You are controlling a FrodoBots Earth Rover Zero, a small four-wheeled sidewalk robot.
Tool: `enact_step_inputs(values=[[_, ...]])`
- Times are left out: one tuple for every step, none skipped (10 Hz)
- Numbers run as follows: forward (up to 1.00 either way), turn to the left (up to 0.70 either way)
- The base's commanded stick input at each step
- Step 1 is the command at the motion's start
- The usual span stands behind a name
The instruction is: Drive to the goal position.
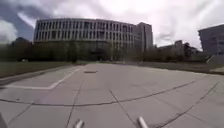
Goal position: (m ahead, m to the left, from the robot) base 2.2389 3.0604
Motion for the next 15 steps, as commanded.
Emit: enact_step_inputs(values=[[1.00, 0.00], [1.00, 0.00], [1.00, 0.00], [1.00, 0.00], [1.00, 0.00], [1.00, 0.00], [1.00, 0.00], [1.00, 0.00], [1.00, 0.00], [1.00, 0.00], [1.00, 0.02], [1.00, 0.20], [1.00, 0.39], [1.00, 0.40], [1.00, 0.40]])
